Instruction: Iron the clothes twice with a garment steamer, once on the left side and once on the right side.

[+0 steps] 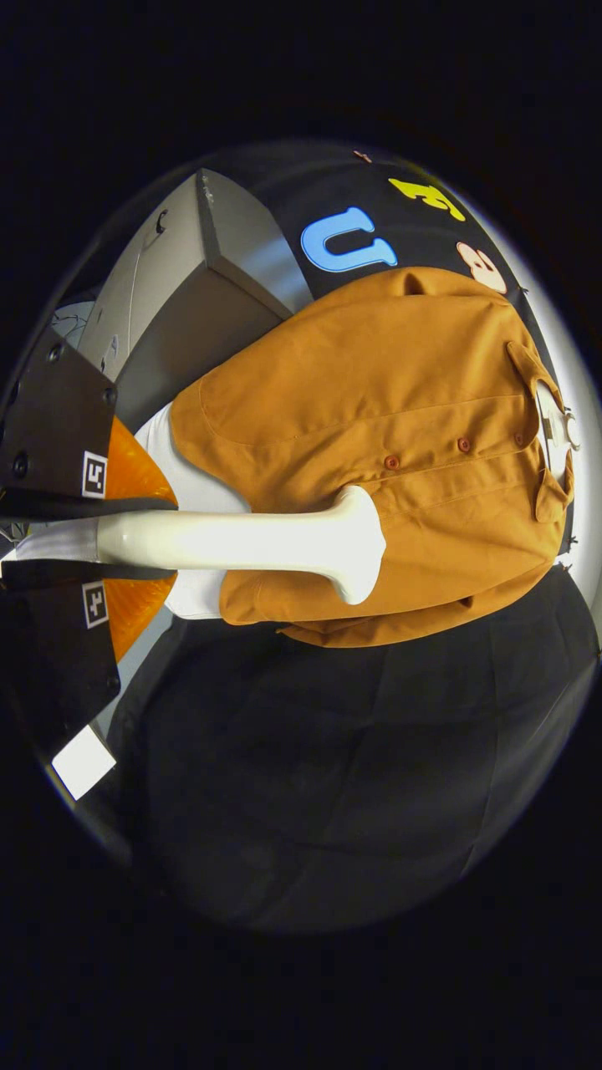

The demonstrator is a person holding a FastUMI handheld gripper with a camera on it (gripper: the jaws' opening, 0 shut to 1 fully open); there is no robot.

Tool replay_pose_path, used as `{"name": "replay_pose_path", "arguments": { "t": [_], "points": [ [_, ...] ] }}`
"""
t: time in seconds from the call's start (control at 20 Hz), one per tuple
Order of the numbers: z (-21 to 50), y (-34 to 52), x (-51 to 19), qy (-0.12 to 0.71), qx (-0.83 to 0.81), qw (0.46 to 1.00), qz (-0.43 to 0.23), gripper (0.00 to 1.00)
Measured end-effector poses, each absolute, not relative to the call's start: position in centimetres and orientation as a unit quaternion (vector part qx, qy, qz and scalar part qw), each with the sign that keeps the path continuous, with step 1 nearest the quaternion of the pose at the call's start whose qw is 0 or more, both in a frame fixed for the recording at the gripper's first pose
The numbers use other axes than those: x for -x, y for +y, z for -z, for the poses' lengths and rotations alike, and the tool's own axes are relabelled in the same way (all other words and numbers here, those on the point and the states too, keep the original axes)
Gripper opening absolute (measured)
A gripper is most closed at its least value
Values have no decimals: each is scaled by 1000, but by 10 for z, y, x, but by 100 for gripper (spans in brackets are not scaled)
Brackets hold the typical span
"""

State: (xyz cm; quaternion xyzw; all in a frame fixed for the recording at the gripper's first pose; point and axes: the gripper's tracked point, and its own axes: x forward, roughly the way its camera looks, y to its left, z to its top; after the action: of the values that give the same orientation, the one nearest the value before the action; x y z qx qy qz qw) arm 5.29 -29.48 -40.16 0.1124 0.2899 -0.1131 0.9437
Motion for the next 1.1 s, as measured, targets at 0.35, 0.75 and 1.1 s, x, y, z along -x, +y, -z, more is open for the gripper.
{"name": "replay_pose_path", "arguments": {
  "t": [0.35, 0.75, 1.1],
  "points": [
    [399, -271, -26, 301, -106, 942, 107, 21],
    [338, -231, -17, 253, -94, 959, 86, 21],
    [238, -194, -33, 167, -75, 981, 65, 21]
  ]
}}
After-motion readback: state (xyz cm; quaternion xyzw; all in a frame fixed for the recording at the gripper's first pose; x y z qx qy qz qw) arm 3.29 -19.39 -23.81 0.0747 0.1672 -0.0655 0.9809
